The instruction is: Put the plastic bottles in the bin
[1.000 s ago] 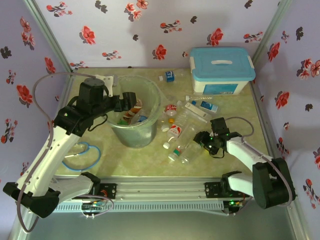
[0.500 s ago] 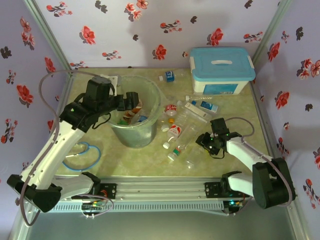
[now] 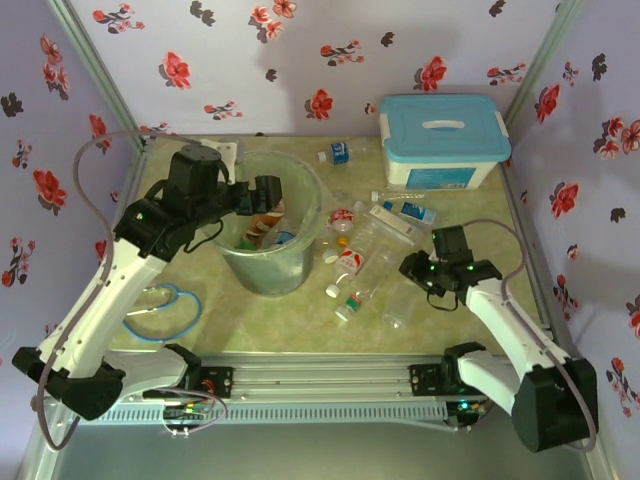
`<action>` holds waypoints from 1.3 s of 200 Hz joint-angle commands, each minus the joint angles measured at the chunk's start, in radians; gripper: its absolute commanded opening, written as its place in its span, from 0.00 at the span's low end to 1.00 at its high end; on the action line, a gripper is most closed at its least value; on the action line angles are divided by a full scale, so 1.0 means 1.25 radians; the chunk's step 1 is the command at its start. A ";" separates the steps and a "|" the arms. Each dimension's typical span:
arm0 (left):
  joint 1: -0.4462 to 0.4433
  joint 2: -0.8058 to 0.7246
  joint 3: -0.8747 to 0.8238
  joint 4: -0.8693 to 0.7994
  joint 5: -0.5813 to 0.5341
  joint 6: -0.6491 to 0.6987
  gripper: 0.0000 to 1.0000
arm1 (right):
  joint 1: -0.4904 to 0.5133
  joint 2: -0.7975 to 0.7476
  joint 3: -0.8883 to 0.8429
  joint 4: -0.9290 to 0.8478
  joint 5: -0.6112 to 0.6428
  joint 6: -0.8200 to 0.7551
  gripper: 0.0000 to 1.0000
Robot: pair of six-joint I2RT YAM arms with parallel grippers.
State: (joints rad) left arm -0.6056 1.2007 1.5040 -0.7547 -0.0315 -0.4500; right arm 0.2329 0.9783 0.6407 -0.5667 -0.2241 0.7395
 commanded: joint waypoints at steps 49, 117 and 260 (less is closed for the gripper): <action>-0.112 0.122 0.170 -0.007 0.159 0.034 1.00 | -0.010 -0.047 0.235 0.082 -0.004 -0.107 0.23; -0.200 0.221 0.253 0.005 0.290 0.067 1.00 | -0.011 0.026 0.351 0.424 -0.189 -0.065 0.22; -0.209 0.392 0.336 0.127 0.320 0.026 0.99 | 0.057 0.123 0.343 0.659 -0.329 0.114 0.26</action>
State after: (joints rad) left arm -0.8604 1.6688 1.8786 -0.6411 0.3511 -0.3985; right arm 0.2890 1.1206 1.0718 0.1940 -0.6094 0.8593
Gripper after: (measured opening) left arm 0.995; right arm 0.394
